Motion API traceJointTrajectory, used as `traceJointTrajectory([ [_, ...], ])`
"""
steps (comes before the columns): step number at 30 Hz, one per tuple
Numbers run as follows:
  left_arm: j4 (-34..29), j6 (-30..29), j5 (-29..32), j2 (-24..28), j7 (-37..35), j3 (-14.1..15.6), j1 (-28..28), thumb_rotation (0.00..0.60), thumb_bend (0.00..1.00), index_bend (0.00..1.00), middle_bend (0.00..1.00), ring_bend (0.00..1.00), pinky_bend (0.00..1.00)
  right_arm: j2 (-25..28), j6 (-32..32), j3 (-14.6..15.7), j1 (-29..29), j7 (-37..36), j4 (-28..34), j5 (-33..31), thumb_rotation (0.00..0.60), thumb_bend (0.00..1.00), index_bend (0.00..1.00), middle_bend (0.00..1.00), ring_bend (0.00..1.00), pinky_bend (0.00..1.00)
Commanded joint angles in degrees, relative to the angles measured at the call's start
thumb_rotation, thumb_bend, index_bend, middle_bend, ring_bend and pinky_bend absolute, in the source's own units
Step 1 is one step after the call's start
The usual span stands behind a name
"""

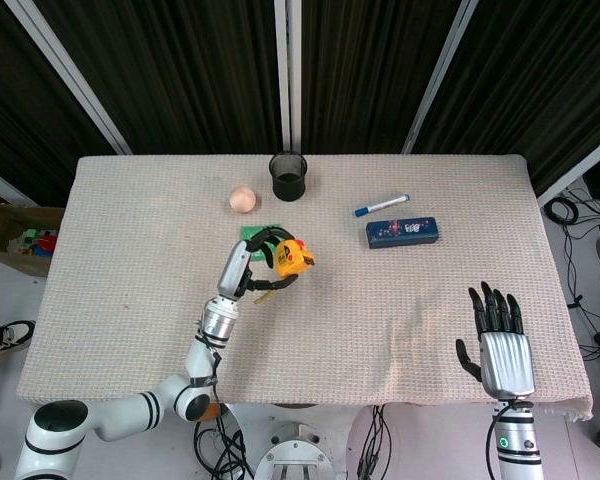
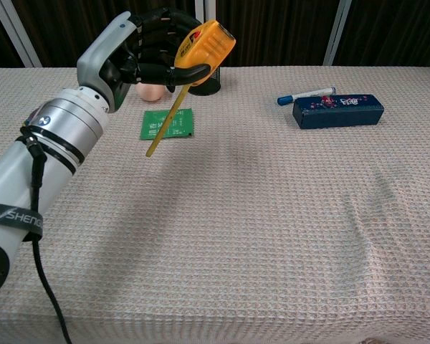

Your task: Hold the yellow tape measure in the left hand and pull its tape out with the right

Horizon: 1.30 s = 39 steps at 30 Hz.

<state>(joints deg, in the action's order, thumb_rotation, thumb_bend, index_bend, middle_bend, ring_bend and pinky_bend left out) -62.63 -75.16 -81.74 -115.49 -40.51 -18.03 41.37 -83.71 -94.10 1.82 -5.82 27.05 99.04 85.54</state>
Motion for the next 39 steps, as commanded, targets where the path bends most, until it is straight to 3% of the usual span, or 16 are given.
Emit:
traceJointTrajectory([
  [1,-0.05,-0.08,-0.02,0.01,-0.10,0.01,-0.07,0.600,0.31,0.61,0.59,0.54,0.66,-0.05,0.22,-0.26,0.16,-0.01,-0.02,0.22,0.600,0.33,0.00,0.00,0.00,0.00],
  [9,-0.10,-0.21,-0.28,-0.34,0.09,0.31,-0.12,0.600,0.31,0.61,0.59,0.54,0.66,-0.25,1.02,-1.74,-0.02,-2.48,0.60,2.07,0.600,0.33,0.00,0.00,0.00,0.00],
  [14,-0.52,-0.06,-0.65,-0.83,0.41,0.25,0.44,0.600,0.31,0.61,0.59,0.54,0.66,-2.33,4.30,-5.30,-3.02,-4.78,3.10,2.08,0.600,0.32,0.00,0.00,0.00,0.00],
  [21,-1.65,0.11,-1.13,-1.67,1.66,0.25,1.25,0.600,0.31,0.61,0.59,0.54,0.66,-8.22,13.72,-12.50,-11.51,-4.49,6.23,-0.99,0.600,0.33,0.00,0.00,0.00,0.00],
  [27,-2.43,0.66,-0.93,-1.76,2.43,0.19,1.49,0.600,0.31,0.61,0.60,0.54,0.66,-13.67,17.64,-17.01,-16.81,-1.88,6.50,-4.56,0.600,0.33,0.00,0.00,0.00,0.00],
  [33,-2.36,1.16,-0.78,-1.94,2.13,0.09,1.71,0.600,0.31,0.61,0.60,0.54,0.66,-15.29,20.39,-19.51,-19.57,0.00,7.61,-10.37,0.600,0.32,0.00,0.00,0.00,0.00],
  [39,-1.63,1.80,-0.41,-2.31,1.50,0.05,1.84,0.600,0.31,0.61,0.60,0.54,0.66,-14.89,20.20,-20.98,-20.72,0.65,8.95,-13.22,0.600,0.23,0.00,0.00,0.00,0.00],
])
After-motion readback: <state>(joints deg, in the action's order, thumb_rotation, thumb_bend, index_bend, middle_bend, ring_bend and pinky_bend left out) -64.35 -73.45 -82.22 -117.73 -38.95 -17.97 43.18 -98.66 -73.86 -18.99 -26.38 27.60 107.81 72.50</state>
